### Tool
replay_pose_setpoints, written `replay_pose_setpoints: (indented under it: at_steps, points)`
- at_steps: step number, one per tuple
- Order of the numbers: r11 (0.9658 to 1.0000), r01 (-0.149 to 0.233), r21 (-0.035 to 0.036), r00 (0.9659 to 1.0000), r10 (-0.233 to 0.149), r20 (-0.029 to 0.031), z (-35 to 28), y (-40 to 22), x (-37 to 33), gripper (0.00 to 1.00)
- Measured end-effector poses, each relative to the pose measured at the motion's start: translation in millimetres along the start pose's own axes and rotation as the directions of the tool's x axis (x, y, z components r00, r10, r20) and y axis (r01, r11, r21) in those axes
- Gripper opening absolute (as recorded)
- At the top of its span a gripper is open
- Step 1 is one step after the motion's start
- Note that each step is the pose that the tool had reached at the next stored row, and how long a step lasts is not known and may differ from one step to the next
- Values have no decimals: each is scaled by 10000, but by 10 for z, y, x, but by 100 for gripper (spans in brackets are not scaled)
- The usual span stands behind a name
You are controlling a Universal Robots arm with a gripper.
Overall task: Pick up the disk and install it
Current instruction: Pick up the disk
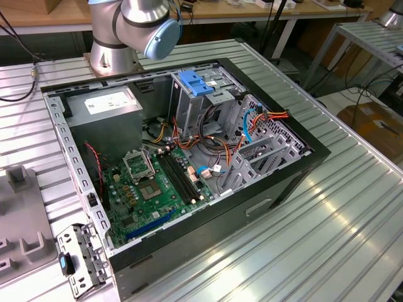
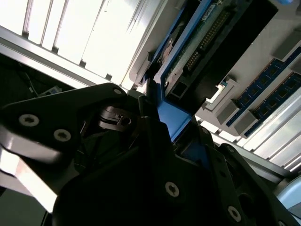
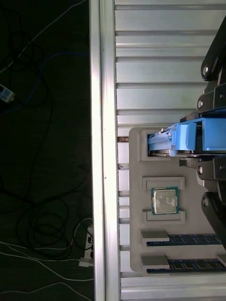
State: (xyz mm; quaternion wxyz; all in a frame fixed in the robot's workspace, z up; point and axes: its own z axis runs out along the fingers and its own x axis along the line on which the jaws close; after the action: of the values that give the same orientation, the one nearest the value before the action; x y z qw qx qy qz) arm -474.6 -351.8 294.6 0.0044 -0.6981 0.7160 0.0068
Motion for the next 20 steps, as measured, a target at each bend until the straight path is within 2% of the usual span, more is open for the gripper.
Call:
replay_pose_setpoints:
  at_steps: [20]
  points:
    - [10000,-1,1,10000,1,-9,12,0,0,37]
